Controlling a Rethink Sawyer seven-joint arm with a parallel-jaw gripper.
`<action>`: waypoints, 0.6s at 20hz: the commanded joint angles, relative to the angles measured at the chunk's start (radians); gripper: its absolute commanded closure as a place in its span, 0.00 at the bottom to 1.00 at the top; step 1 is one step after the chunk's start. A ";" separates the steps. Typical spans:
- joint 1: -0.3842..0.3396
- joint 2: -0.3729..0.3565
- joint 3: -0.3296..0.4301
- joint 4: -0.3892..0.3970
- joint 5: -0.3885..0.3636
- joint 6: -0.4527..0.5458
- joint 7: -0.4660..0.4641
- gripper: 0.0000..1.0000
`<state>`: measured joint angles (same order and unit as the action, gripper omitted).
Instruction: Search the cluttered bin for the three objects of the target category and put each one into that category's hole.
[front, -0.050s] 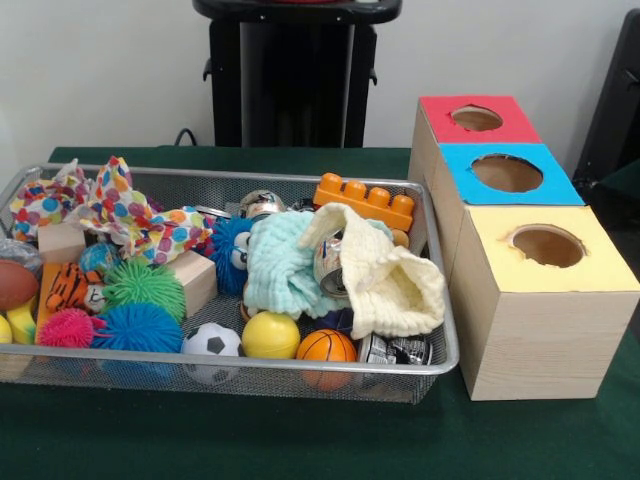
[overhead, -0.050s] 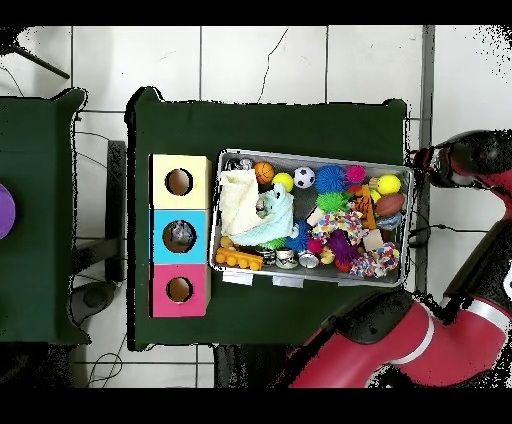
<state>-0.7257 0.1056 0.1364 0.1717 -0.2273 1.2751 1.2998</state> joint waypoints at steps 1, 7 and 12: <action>0.014 0.028 0.119 -0.051 -0.107 0.111 -0.340 1.00; 0.000 0.014 0.182 -0.054 -0.163 0.138 -0.346 1.00; -0.014 0.008 0.241 -0.024 -0.164 0.103 -0.394 1.00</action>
<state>-0.7293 0.1081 0.2360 0.0825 -0.3251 1.2891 1.2844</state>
